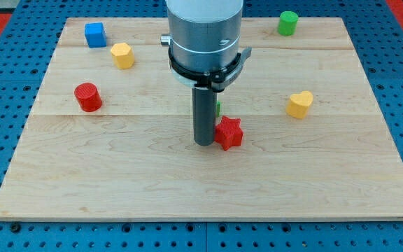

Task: Push the red star to the bottom of the yellow heart

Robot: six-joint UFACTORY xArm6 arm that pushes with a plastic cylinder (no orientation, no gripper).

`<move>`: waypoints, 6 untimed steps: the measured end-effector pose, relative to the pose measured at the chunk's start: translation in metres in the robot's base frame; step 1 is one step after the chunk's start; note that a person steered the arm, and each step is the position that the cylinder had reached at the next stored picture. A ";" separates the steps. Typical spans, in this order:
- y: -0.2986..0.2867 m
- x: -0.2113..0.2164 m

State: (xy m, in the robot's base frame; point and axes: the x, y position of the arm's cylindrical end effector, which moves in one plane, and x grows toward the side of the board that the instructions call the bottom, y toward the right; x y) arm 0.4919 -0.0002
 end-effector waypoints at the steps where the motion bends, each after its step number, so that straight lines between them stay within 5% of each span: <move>1: -0.006 -0.014; 4: 0.056 -0.018; 6: 0.154 0.053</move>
